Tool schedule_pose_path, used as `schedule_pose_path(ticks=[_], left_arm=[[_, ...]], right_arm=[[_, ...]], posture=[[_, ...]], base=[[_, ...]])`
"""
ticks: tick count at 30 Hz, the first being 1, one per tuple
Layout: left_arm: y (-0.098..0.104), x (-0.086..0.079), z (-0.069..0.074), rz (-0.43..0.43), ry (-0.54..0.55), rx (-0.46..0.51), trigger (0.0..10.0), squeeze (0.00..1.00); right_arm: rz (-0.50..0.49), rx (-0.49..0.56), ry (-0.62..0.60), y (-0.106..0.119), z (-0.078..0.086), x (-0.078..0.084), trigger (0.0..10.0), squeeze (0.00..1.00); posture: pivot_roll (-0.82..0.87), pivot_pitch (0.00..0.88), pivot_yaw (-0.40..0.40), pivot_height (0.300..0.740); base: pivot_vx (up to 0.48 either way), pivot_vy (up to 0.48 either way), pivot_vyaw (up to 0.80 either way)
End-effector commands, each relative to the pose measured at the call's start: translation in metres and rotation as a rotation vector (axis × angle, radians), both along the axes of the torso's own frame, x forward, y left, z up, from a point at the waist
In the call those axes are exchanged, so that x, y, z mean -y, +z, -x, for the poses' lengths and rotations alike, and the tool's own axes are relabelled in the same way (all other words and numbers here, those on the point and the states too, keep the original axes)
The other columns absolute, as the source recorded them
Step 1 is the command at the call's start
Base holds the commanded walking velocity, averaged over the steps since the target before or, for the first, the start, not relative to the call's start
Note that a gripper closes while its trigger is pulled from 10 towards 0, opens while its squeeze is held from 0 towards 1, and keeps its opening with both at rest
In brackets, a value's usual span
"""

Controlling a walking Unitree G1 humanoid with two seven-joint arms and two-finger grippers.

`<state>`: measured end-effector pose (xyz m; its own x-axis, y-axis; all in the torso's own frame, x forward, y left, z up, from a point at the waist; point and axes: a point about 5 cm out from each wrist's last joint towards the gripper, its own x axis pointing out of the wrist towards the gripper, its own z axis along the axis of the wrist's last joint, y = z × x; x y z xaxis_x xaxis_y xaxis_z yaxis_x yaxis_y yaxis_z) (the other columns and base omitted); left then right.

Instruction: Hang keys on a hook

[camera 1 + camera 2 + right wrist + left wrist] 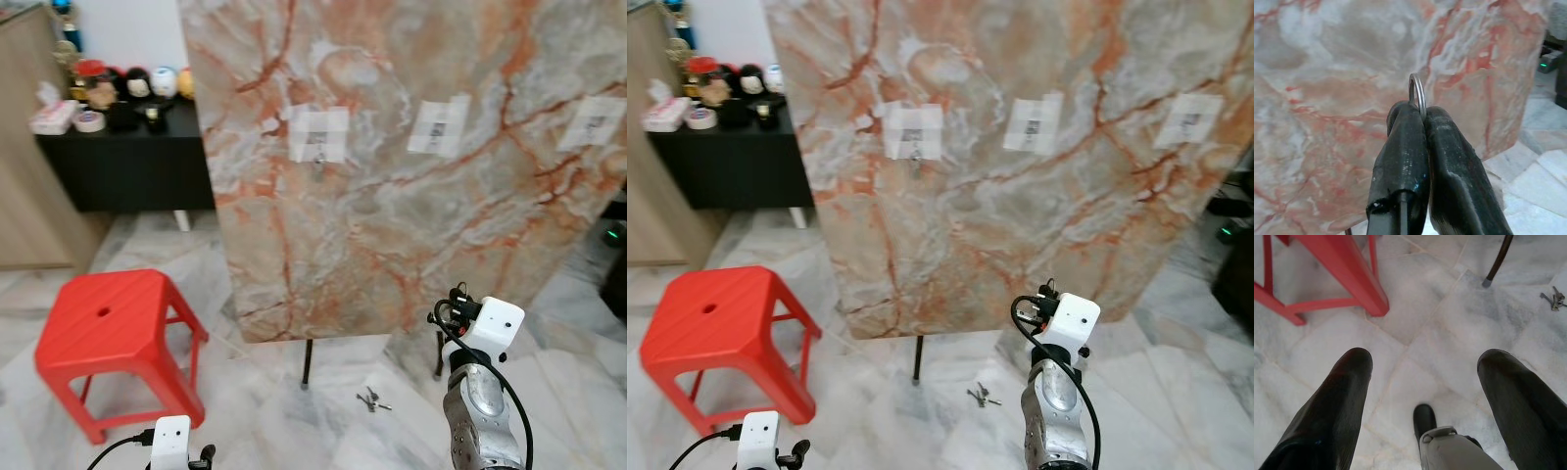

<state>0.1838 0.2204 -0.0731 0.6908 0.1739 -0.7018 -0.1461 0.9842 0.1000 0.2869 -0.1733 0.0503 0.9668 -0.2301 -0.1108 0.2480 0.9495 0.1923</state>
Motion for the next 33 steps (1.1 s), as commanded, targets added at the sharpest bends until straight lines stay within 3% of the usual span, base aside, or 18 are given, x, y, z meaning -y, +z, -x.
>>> schedule_pose_path(ticks=[1,11,28,33], left_arm=[[-0.0031,0.0014,0.0044,-0.003,-0.013,-0.029,10.0,0.00],[-0.0030,0.0005,0.0043,-0.008,-0.017,-0.032,10.0,0.00],[-0.0038,-0.0027,0.0062,0.009,0.031,-0.040,10.0,0.00],[-0.0035,-0.0024,0.0058,0.019,0.040,-0.033,10.0,0.00]], right_arm=[[0.000,0.005,-0.001,0.0012,-0.0011,-0.0007,10.0,0.00],[0.007,0.003,0.006,0.0005,-0.0005,-0.0028,10.0,0.00],[0.025,0.022,0.053,0.0033,-0.0029,-0.0074,10.0,0.00],[0.110,0.058,0.059,0.0099,-0.0035,-0.0070,10.0,0.00]], posture=[[-0.02,0.000,-0.061,0.740],[-0.02,0.000,-0.057,0.740],[-0.02,0.000,-0.055,0.740],[-0.02,0.000,-0.060,0.740]], base=[[0.000,0.000,0.00],[0.000,-0.316,0.00],[0.000,0.000,0.00],[0.000,0.000,0.00]])
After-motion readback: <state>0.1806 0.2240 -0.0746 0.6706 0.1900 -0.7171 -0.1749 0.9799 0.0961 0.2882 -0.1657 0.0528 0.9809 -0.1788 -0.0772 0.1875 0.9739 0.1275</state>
